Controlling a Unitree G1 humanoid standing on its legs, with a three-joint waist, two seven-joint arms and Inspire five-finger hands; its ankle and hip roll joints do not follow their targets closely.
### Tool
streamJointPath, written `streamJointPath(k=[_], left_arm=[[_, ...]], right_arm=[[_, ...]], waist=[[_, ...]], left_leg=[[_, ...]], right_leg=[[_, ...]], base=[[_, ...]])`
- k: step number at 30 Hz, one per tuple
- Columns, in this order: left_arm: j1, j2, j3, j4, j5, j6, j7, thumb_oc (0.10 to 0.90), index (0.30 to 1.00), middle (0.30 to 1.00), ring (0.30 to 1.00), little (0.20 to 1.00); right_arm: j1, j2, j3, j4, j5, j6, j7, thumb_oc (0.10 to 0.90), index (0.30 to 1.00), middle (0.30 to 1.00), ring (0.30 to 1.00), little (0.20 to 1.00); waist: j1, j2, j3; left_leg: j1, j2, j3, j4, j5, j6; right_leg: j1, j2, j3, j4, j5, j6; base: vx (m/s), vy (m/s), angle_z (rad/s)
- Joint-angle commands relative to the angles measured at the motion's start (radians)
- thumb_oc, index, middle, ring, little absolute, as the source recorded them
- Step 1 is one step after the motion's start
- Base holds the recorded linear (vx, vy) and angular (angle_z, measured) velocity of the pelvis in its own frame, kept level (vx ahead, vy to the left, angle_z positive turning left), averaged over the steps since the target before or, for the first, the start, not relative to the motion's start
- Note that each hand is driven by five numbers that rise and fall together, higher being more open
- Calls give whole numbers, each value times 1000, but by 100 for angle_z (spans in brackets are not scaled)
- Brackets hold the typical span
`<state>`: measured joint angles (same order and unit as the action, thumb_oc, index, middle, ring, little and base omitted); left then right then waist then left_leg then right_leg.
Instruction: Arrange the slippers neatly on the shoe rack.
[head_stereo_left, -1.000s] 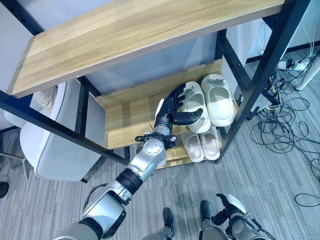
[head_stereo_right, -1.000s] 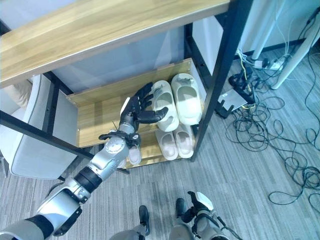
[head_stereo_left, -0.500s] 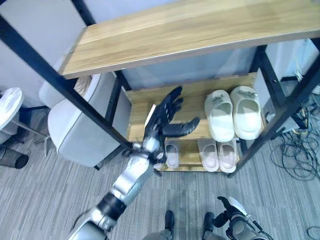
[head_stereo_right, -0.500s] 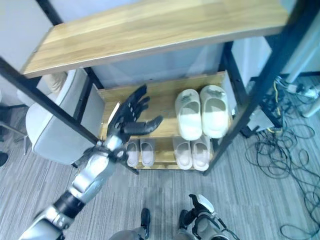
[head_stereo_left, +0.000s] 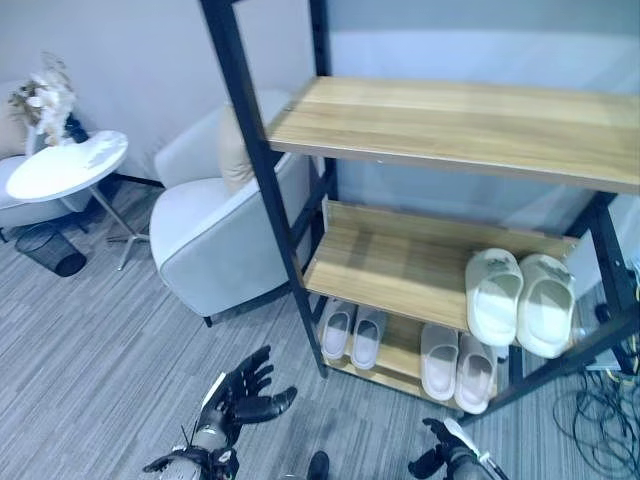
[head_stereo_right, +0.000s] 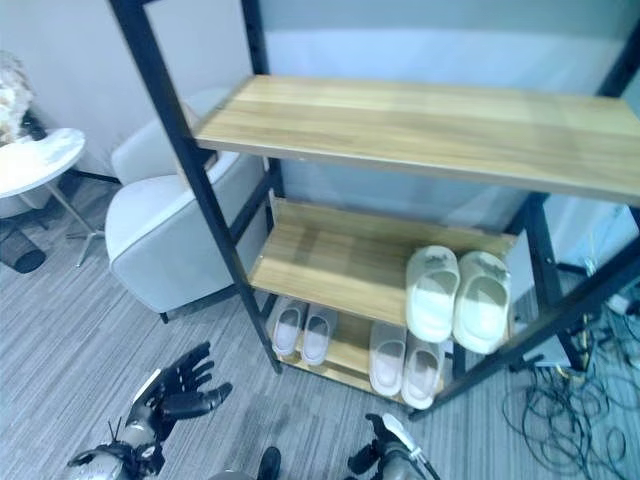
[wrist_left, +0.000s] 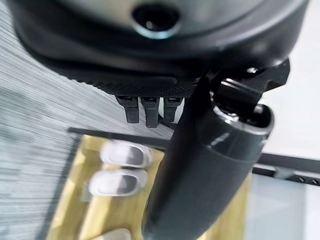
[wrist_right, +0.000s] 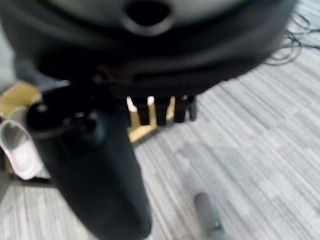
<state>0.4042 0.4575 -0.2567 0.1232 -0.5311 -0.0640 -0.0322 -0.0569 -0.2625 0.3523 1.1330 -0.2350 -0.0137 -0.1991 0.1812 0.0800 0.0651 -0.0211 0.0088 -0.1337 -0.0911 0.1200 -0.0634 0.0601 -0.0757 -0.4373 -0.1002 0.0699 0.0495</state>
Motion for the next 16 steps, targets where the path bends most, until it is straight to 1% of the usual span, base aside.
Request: streamJointPath(k=[1,4,8,12,14,15,16], left_arm=[[-90,17,26,39,167,-48,-16,800,900,900,900,900],[-114,-5,19,220,285,-36,1,800,900,900,900,900],[-160,-69,13,454,383,-15,24,800,900,900,900,900],[-227,-155,15,725,454,-8,57,800,900,900,900,900],[-258,-190,24,845,474,-4,76,800,900,900,900,900],[-280,-210,34,932,494,-2,90,800,900,900,900,900],[-288,-218,37,966,505,0,96,800,900,900,900,900]], right_arm=[[-24,-17,8,-6,-12,-46,3,800,900,900,900,900],[-2,-15,-1,-1,-6,-52,11,800,900,900,900,900],[25,-14,-16,8,-3,-52,21,800,900,900,900,900],[30,-2,-26,48,-3,-47,17,800,900,900,900,900],[28,8,-25,73,-5,-44,14,800,900,900,900,900],[27,14,-25,92,-5,-42,14,800,900,900,900,900],[26,17,-25,100,-6,-41,13,800,900,900,900,900]], waist=[[2,-38,-46],[-1,-49,-48],[-14,-59,-49],[-27,-68,-53],[-32,-73,-56],[-35,-77,-61],[-38,-79,-64]], left_leg=[[-22,15,30,4,-45,-36],[-13,13,15,4,-48,-32],[1,9,-3,4,-53,-23],[9,5,-1,4,-57,-12],[15,5,7,4,-62,-8],[19,5,14,4,-66,-6],[19,4,17,4,-67,-4]], right_leg=[[18,-41,-41,20,-88,48],[31,-41,-59,39,-101,44],[42,-44,-70,67,-119,39],[43,-47,-67,75,-120,40],[43,-47,-57,74,-120,41],[43,-47,-45,72,-120,42],[42,-47,-40,70,-119,43]], base=[[-7,29,16],[-16,36,12],[-7,37,11],[-12,38,11],[-2,45,7],[2,43,-3],[4,42,-10]])
